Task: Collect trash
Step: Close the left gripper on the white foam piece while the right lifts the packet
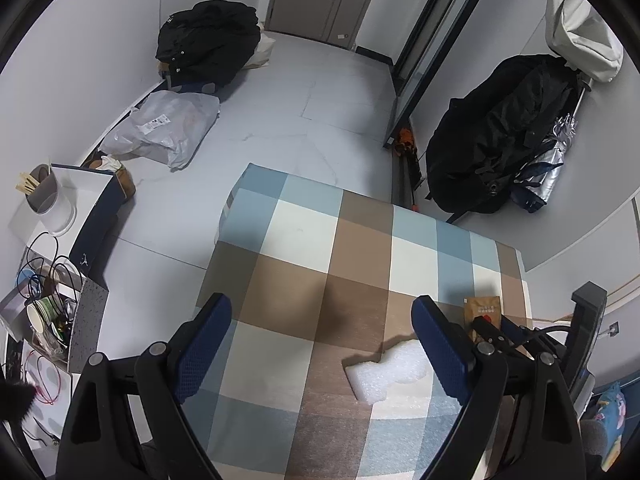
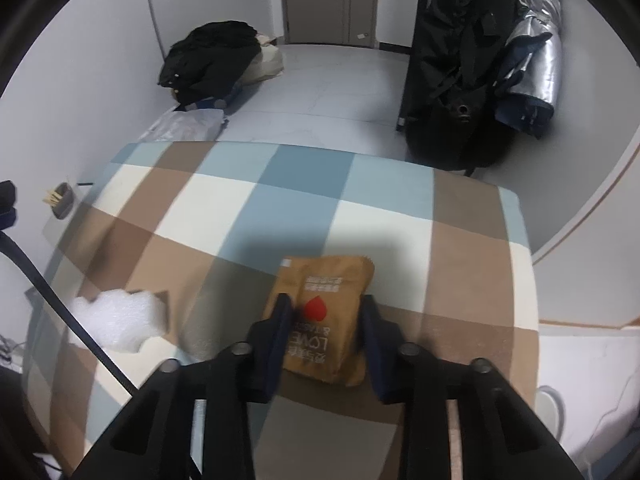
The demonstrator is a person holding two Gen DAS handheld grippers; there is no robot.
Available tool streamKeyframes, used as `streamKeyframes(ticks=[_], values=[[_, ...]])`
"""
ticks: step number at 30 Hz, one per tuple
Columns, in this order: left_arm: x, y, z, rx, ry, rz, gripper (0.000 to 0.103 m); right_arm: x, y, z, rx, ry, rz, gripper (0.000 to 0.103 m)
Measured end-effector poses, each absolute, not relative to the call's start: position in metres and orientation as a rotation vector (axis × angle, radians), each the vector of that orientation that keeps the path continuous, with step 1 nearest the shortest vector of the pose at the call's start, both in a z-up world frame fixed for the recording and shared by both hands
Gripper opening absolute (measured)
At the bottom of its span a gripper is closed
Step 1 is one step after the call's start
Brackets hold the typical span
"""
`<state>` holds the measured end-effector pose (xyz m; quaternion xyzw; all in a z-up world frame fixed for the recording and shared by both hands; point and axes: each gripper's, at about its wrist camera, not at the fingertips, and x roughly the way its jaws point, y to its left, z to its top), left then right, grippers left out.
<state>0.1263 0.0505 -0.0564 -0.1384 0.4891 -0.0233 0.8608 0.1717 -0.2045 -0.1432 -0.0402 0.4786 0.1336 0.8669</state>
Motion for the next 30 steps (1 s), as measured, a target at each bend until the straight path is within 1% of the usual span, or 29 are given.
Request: streamKeyframes(ticks=[1,3,6,15,22,30], values=[[0.126,0.050,-0.057,-0.289,1.027,-0.049,0.089,0.171,-0.205,-0.142,-0.079,0.998,0.283,0.025],[0.127,0.050,-0.057,-0.291,1.029,-0.048,0.089,0.170,-0.208,-0.137,-0.048,0.989,0.303,0.015],[0.128,0.049,-0.058,-0.287,1.033,-0.046,0.089,0.168,-0.208,-0.131,-0.024,0.982,0.347,0.007],[0.132,0.034,-0.065,-0.248,1.062,-0.119,0.089,0.162,-0.218,-0.115,0.050,0.960,0.392,0.005],[0.135,-0.008,-0.092,-0.151,1.182,-0.276,0.089,0.162,-0.239,-0.103,0.096,0.932,0.364,0.005],[0.136,-0.029,-0.113,-0.051,1.245,-0.254,0.089,0.163,-0.259,-0.093,0.152,0.907,0.340,0.005]])
